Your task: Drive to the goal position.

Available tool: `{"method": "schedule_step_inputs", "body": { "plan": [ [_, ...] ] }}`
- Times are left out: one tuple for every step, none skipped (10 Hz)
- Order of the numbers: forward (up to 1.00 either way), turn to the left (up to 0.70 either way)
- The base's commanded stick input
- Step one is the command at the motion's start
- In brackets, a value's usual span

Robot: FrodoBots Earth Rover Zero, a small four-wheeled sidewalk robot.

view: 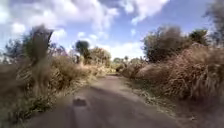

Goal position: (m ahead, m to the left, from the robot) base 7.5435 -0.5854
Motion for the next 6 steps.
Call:
{"method": "schedule_step_inputs", "body": {
  "plan": [
    [0.7,0.0],
    [0.7,0.0],
    [0.7,0.0],
    [0.7,0.0],
    [0.7,0.0],
    [0.7,0.0]
  ]
}}
